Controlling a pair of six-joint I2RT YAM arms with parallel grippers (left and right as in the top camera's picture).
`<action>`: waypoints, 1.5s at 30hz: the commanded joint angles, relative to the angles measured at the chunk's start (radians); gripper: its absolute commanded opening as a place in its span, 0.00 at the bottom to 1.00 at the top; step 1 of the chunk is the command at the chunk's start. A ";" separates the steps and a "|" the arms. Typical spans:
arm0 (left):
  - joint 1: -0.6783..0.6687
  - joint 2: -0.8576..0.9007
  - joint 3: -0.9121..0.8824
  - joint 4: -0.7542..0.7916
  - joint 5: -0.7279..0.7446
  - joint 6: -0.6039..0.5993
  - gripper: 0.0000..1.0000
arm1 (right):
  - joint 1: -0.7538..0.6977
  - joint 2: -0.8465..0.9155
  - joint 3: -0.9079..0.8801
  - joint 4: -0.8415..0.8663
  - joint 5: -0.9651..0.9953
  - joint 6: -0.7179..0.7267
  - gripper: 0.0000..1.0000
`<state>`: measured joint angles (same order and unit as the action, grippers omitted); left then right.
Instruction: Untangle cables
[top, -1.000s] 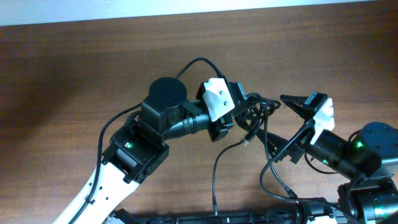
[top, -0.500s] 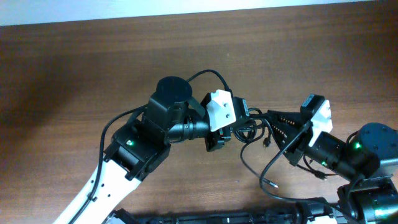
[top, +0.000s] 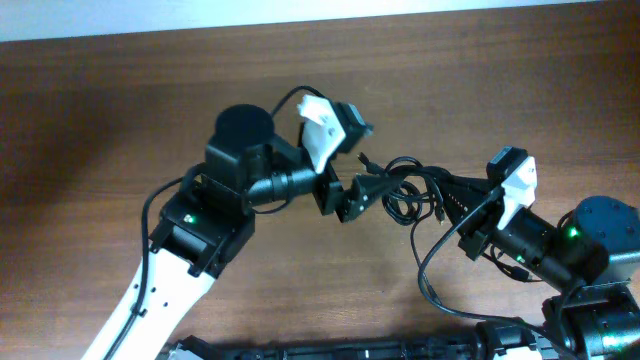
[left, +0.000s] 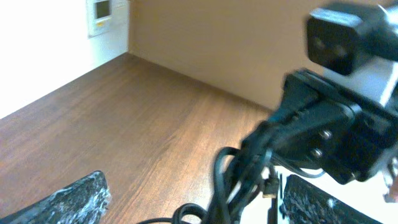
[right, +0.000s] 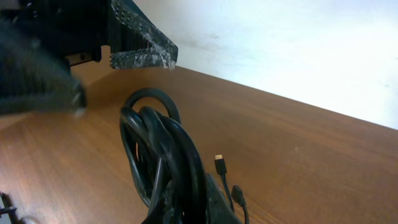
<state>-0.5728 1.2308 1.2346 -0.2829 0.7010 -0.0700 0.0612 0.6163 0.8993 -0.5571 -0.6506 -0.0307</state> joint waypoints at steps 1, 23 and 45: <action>0.087 -0.007 0.004 0.001 0.017 -0.257 0.96 | -0.003 -0.006 0.010 0.017 0.009 -0.022 0.04; 0.074 -0.006 0.004 -0.122 0.151 -0.251 0.64 | -0.002 -0.006 0.010 0.151 -0.206 -0.014 0.04; 0.014 -0.006 0.004 -0.111 -0.053 -0.301 0.00 | -0.003 -0.006 0.010 0.169 -0.262 -0.014 0.04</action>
<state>-0.5591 1.2308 1.2343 -0.3637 0.8108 -0.3153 0.0605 0.6163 0.8993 -0.3920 -0.8848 -0.0441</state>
